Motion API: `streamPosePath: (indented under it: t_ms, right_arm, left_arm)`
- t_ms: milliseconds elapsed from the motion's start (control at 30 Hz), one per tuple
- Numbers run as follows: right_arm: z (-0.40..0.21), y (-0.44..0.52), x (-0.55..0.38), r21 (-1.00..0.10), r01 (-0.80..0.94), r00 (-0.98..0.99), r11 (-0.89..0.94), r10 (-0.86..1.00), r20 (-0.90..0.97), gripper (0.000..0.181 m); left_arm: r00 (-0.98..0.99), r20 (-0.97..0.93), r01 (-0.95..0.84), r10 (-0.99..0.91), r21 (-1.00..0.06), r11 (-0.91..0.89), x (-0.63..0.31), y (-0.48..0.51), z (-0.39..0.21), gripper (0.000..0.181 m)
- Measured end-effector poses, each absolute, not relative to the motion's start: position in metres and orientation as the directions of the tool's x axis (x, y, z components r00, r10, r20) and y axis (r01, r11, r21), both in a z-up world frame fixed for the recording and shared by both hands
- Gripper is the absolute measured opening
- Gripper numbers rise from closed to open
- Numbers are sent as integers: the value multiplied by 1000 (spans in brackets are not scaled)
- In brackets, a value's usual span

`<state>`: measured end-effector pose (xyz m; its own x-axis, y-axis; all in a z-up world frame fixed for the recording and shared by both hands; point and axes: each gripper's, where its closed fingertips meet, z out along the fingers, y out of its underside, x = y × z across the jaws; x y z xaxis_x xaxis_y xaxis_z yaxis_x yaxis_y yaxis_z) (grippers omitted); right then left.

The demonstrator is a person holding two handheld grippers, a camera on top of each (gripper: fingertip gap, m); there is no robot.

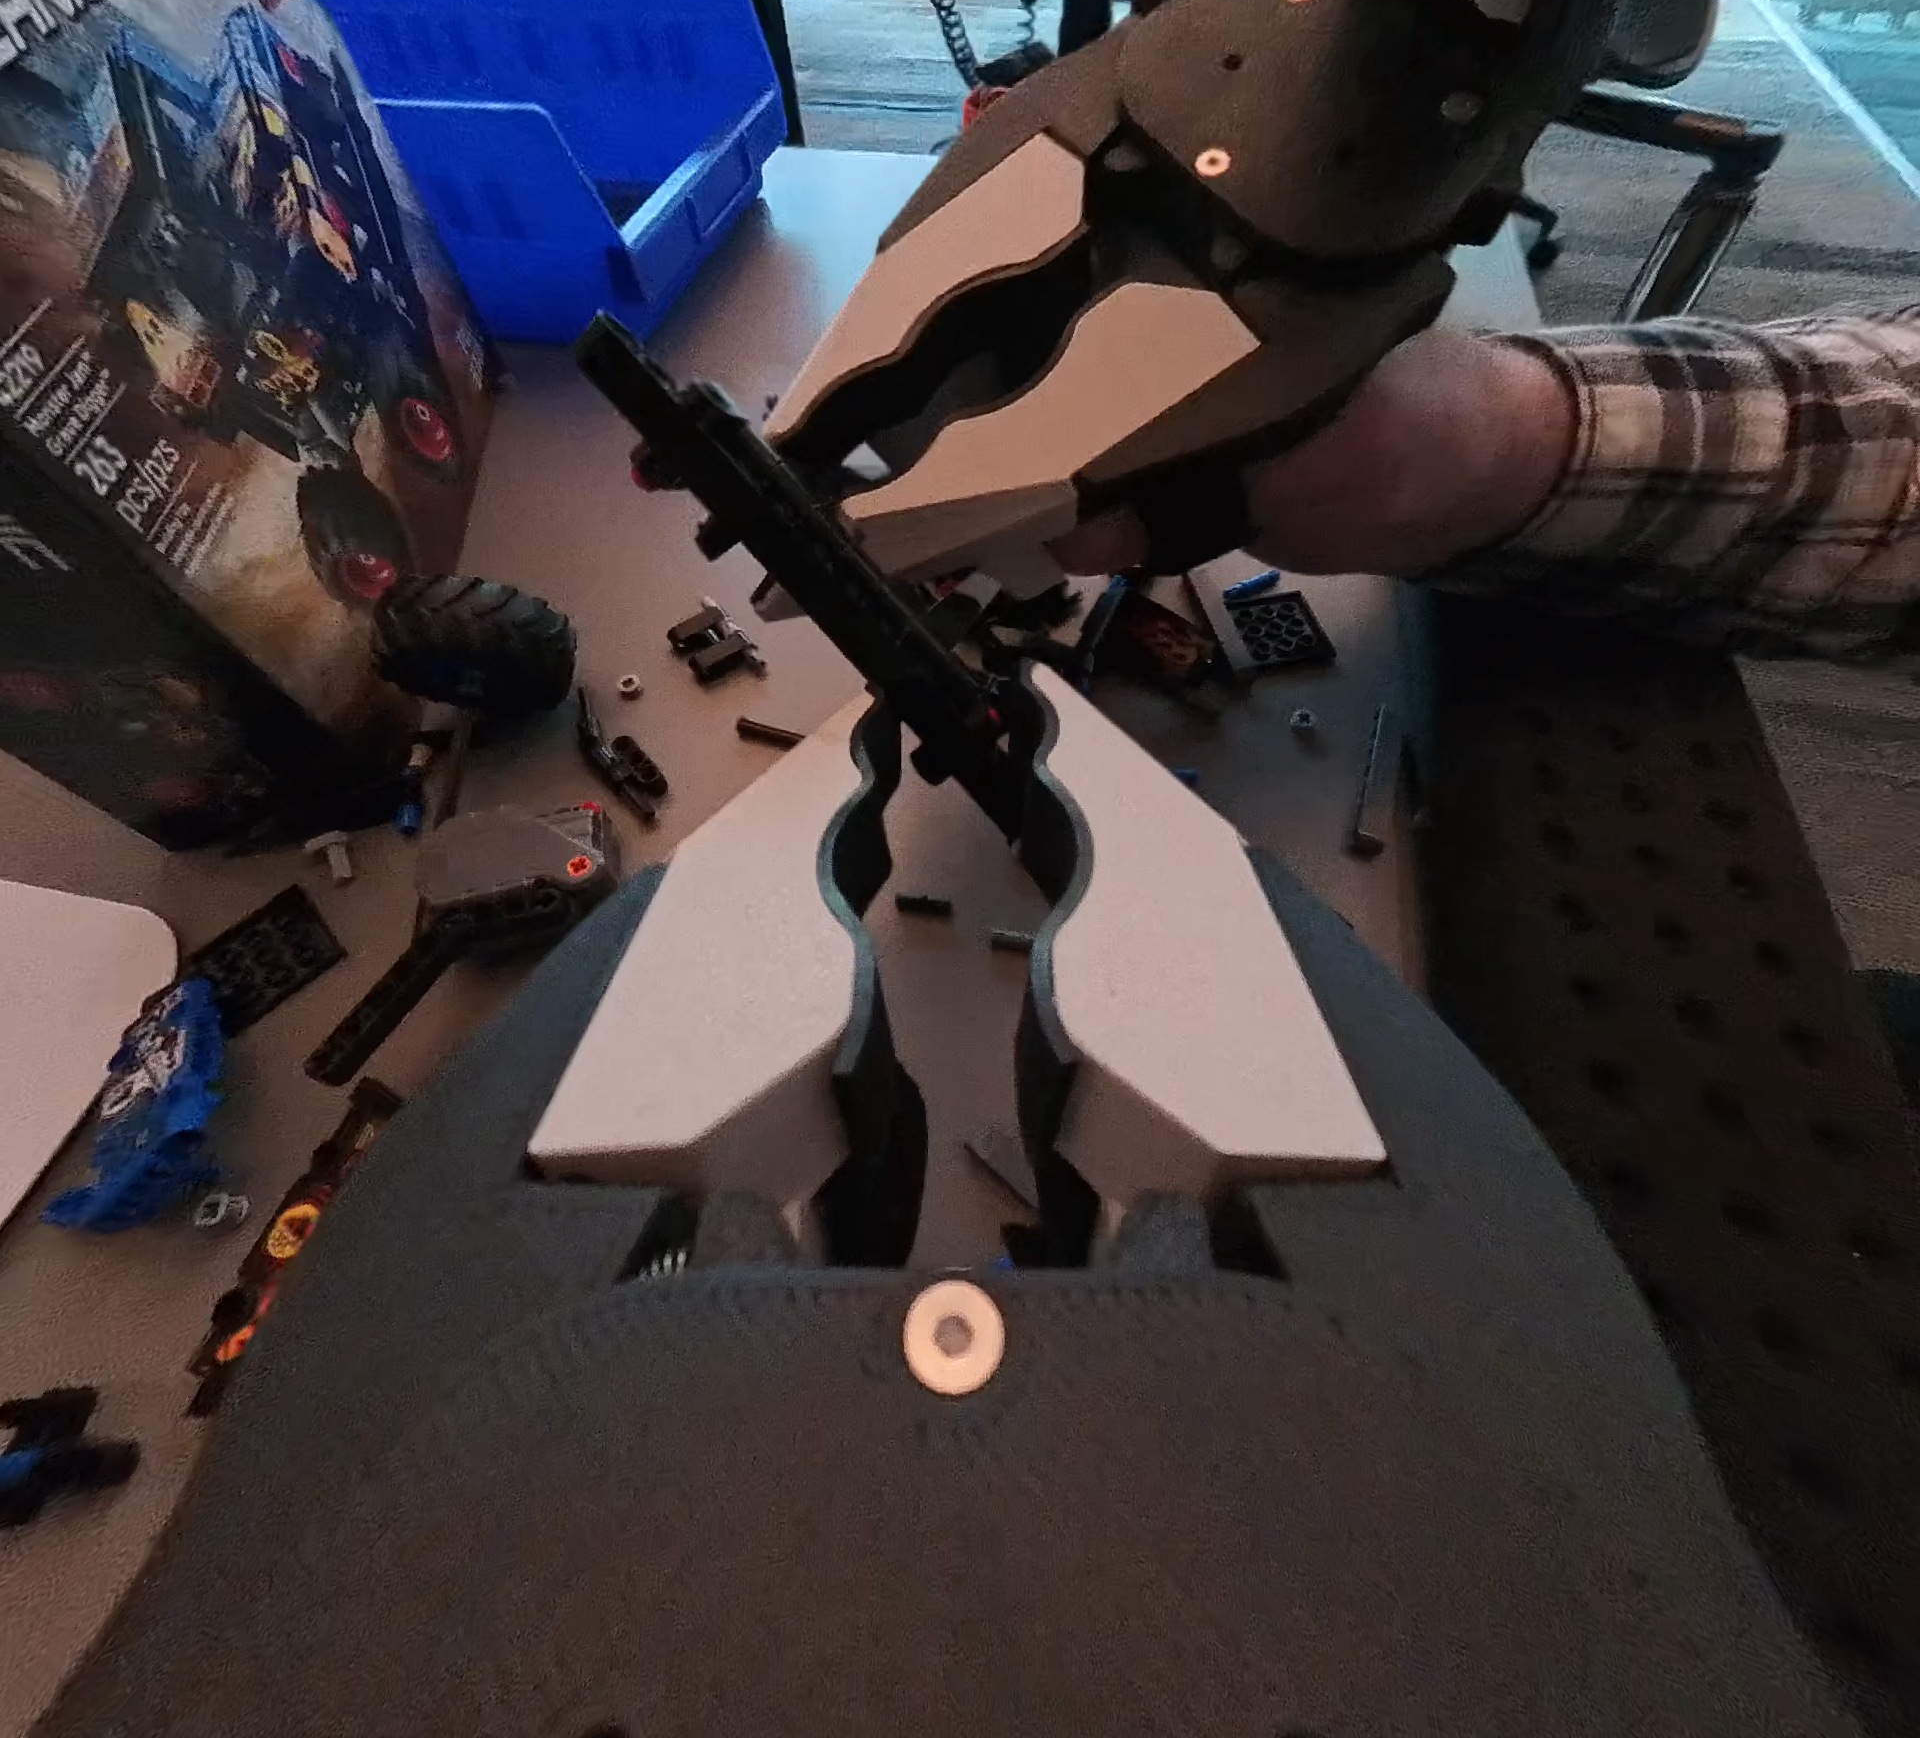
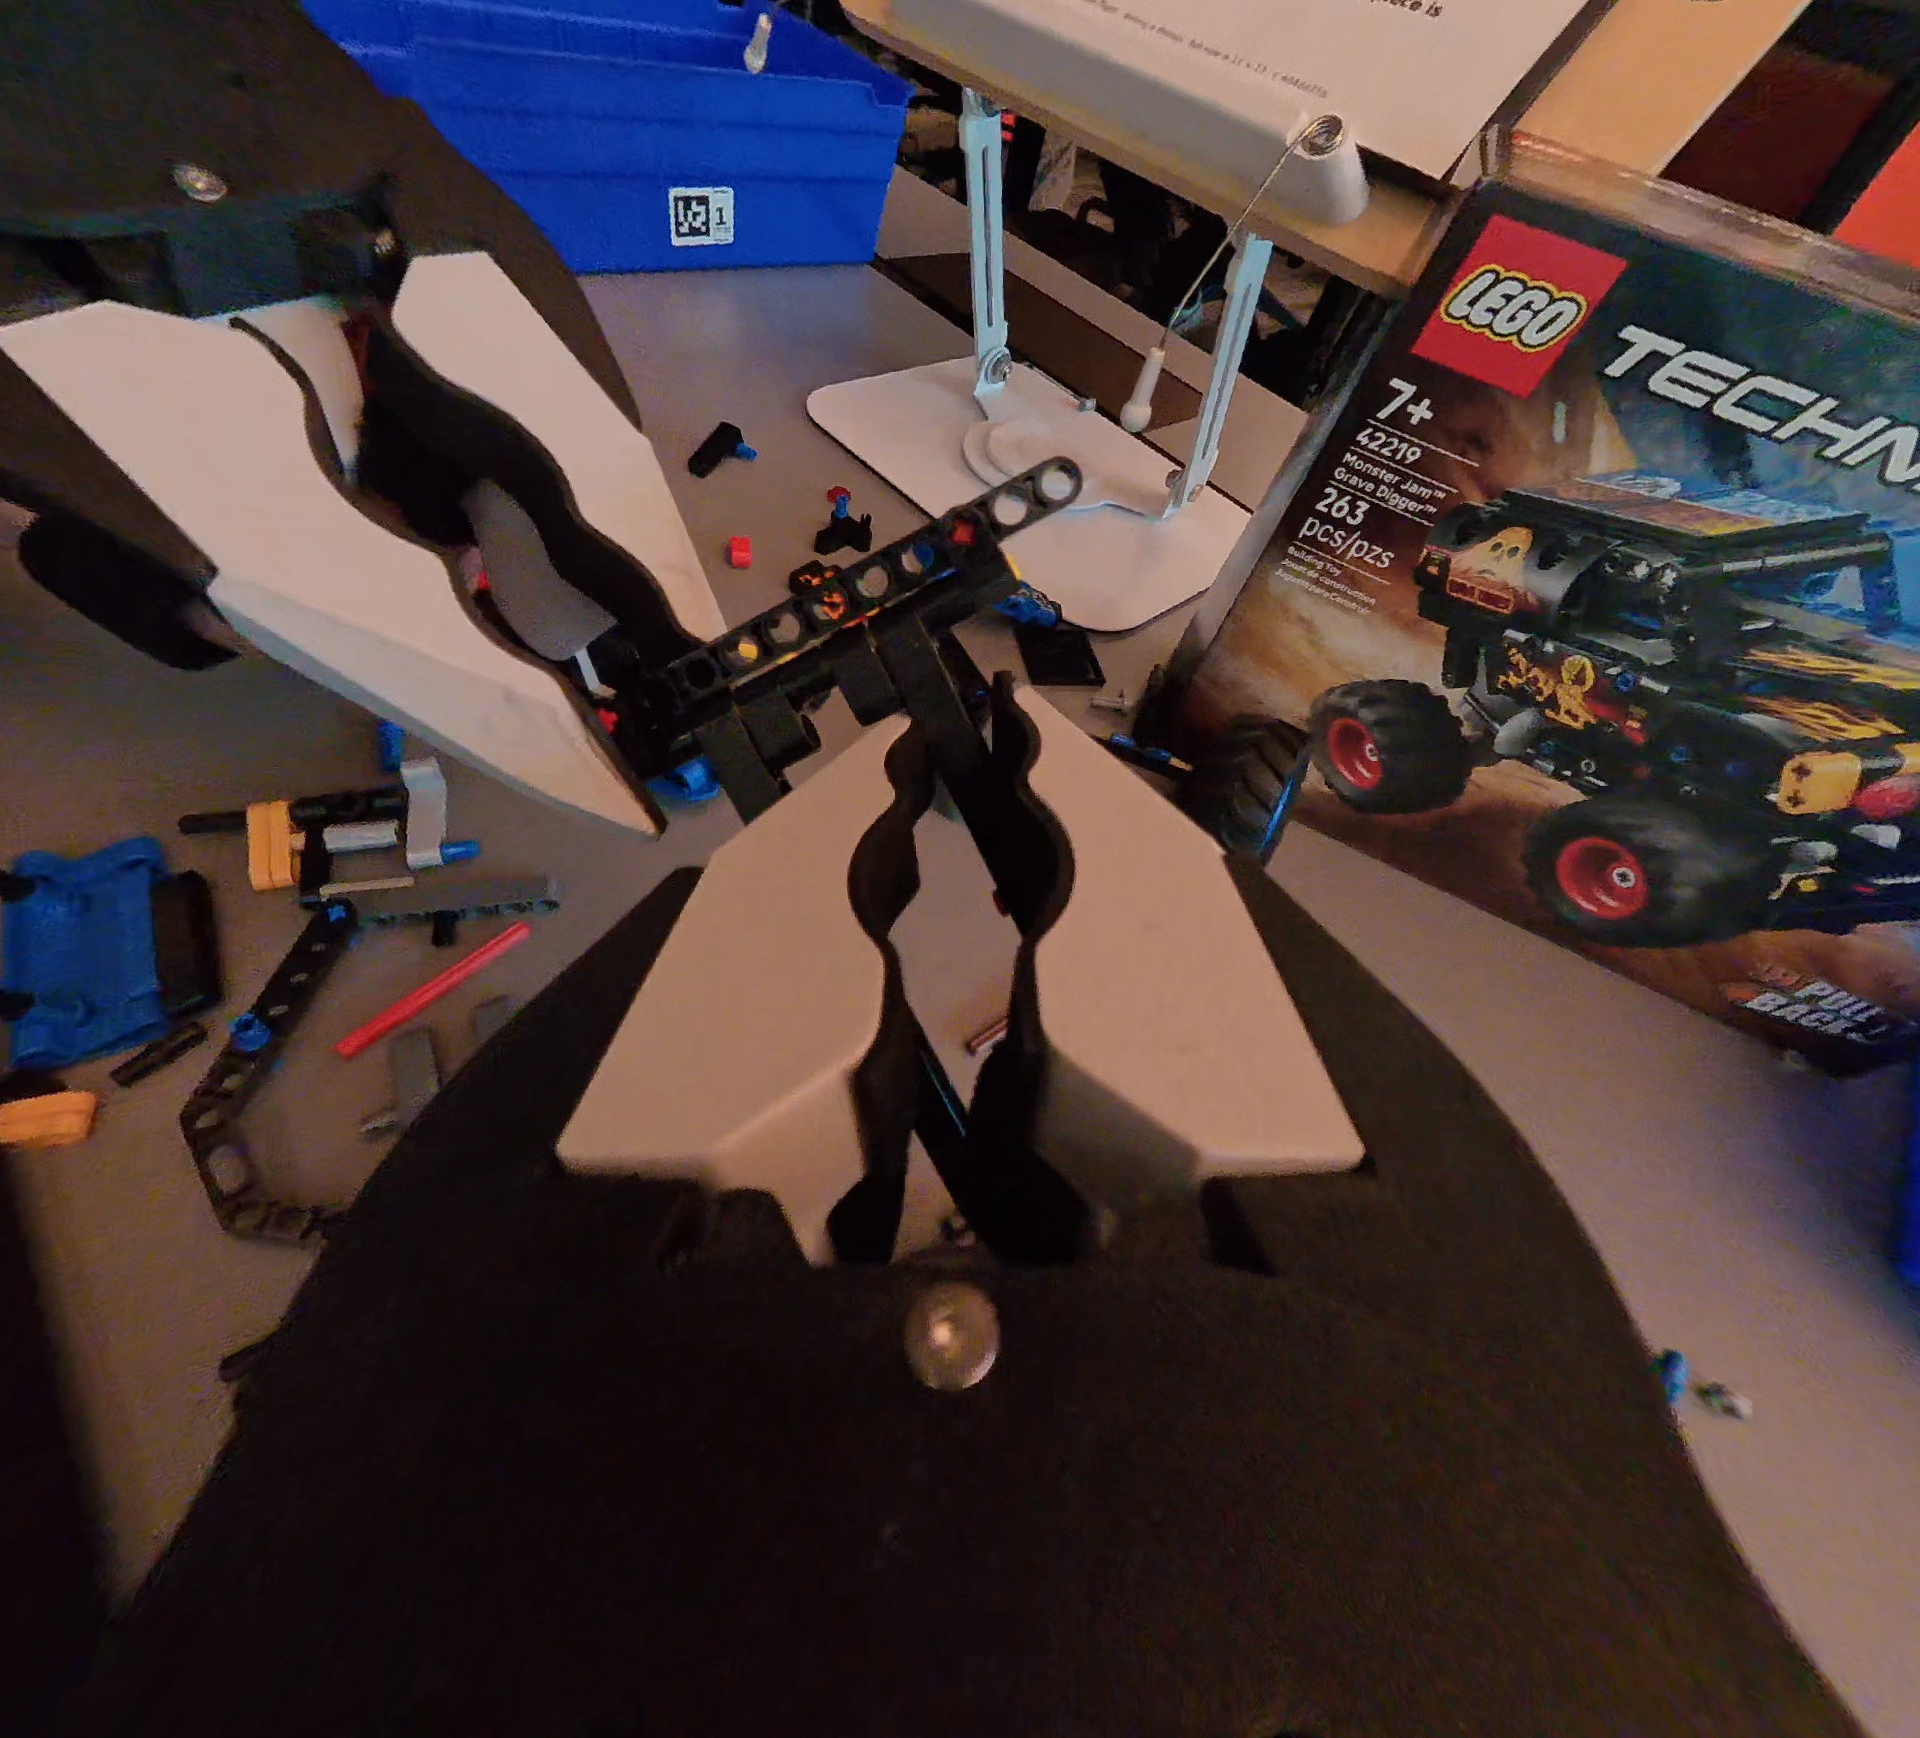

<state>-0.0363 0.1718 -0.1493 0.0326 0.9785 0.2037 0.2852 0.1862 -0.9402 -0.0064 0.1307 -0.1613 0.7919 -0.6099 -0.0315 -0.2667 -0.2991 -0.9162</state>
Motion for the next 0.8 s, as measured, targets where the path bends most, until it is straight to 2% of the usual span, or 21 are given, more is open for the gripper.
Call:
streamPosePath:
  t_ms: [100,267,333,500,600,733,800]
  right_arm:
    - [-150,174,-37,-959,265,23,100,994,110,9]
    - [-150,177,-37,-964,258,16,67,997,73,10]
    - [-145,176,-36,-967,239,21,84,996,92,9]
    - [-148,168,-37,-937,264,-43,231,973,228,8]
    - [-146,166,-35,-931,256,-44,260,965,258,7]
    - [-146,170,-33,-924,258,-22,282,958,286,5]
    - [-142,172,-32,-940,240,-19,243,969,246,5]
  left_arm:
    - [800,-106,-330,-590,-900,-286,-3,132,-165,21]
    - [807,-172,-367,-566,-895,-252,-2,135,-163,21]
    - [805,-116,-309,-582,-920,-243,-4,135,-158,21]
    - [757,-178,-367,-628,-912,-183,-18,127,-155,20]
    - [745,-224,-389,-628,-911,-138,-21,124,-151,20]
    - [726,-246,-416,-642,-900,-126,-16,123,-153,29]
    - [724,-288,-459,-626,-880,-126,-18,125,-157,24]
